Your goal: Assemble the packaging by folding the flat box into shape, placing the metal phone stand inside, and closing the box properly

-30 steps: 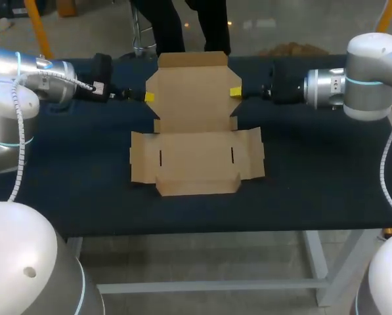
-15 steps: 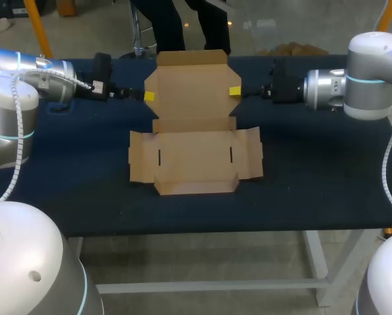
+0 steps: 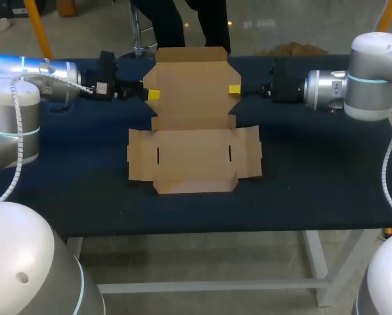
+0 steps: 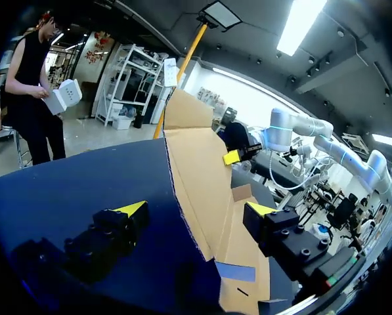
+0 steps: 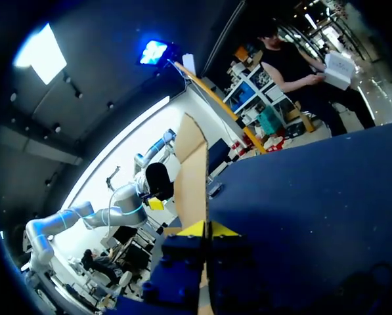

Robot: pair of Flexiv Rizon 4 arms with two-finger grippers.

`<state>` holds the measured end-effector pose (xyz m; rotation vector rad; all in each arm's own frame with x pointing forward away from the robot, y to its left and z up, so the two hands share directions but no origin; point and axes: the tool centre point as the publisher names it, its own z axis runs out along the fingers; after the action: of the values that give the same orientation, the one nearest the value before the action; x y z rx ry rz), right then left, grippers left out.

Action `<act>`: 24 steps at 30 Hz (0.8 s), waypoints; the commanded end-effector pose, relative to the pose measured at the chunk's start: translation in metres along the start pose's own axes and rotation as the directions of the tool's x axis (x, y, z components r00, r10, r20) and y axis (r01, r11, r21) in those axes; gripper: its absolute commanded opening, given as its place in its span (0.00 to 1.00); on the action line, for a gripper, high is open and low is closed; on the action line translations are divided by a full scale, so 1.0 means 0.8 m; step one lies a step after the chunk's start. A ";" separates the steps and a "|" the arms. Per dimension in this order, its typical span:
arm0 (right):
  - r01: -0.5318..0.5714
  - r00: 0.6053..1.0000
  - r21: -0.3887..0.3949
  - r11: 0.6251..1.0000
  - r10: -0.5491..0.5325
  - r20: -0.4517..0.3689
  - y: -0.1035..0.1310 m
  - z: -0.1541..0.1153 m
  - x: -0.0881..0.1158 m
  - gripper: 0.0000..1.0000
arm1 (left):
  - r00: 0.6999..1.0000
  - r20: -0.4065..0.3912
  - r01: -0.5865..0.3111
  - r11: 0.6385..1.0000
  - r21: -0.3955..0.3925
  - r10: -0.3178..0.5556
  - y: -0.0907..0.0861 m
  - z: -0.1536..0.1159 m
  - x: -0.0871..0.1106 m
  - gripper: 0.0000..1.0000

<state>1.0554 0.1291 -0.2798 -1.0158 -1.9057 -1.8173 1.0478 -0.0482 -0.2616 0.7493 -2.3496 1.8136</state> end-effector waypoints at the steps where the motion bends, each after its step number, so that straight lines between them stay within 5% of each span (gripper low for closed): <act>1: 0.010 1.000 -0.006 1.000 -0.010 -0.006 0.001 0.000 0.002 0.00 | 0.998 -0.059 -0.015 1.000 -0.006 0.014 -0.005 0.010 -0.009 1.00; 6: 0.023 1.000 -0.010 1.000 -0.023 -0.011 0.006 0.002 0.003 0.00 | 0.996 -0.082 -0.035 0.999 -0.011 0.034 -0.012 0.021 -0.007 0.99; 12: 0.039 0.999 -0.013 0.999 -0.039 -0.014 0.011 0.004 0.004 0.00 | 0.994 -0.099 -0.052 0.998 -0.019 0.049 -0.017 0.032 -0.003 0.79; 18: 0.046 0.999 -0.017 0.999 -0.046 -0.016 0.014 0.005 0.004 0.00 | 0.991 -0.123 -0.054 0.998 -0.020 0.051 -0.015 0.041 -0.001 0.69; 22: 0.050 0.999 -0.019 0.999 -0.050 -0.017 0.016 0.004 0.004 0.00 | 0.988 -0.142 -0.059 0.998 -0.019 0.056 -0.015 0.047 0.001 0.48; 24: 0.052 0.998 -0.021 0.998 -0.053 -0.019 0.016 0.005 0.004 0.00 | 0.987 -0.149 -0.063 0.998 -0.020 0.059 -0.015 0.049 0.002 0.48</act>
<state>1.0612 0.1339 -0.2670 -0.9716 -1.9305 -1.8657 1.0547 -0.0862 -0.2601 0.5567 -2.3374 1.7986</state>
